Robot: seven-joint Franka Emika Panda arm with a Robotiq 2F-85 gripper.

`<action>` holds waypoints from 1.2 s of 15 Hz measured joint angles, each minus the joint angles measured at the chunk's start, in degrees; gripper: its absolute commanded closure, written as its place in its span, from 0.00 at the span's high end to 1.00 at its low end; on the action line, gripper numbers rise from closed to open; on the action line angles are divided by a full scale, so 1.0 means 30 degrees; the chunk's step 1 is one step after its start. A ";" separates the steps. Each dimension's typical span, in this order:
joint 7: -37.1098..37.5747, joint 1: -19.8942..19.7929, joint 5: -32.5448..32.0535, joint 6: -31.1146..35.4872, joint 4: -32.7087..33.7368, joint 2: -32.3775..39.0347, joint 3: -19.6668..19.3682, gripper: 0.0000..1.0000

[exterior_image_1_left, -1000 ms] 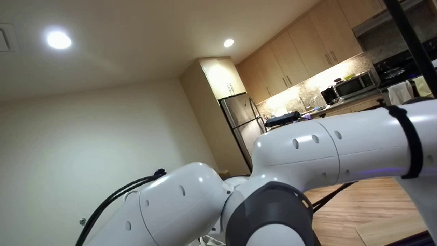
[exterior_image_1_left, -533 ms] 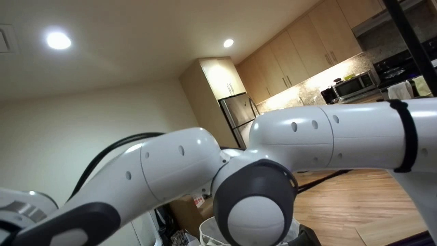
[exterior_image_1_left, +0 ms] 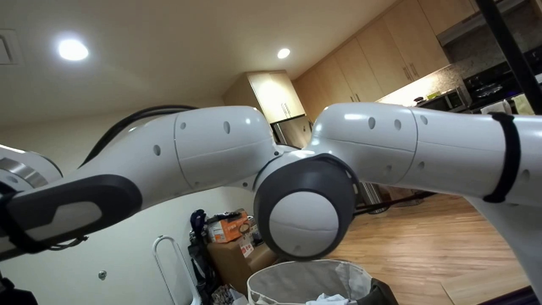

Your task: Put the vest on the couch in the bag

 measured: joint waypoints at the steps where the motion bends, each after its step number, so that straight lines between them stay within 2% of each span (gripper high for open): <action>1: 0.0049 0.0014 -0.0016 -0.0001 -0.0040 0.0008 -0.0014 0.06; 7: 0.0184 -0.0010 -0.0023 -0.0334 -0.0299 0.0034 0.0127 0.06; 12: 0.1262 -0.0005 0.0341 -0.5940 -0.0219 -0.0916 0.1023 0.06; 18: 0.5548 0.0309 0.0710 -1.1827 -0.0223 -0.2629 0.2069 0.06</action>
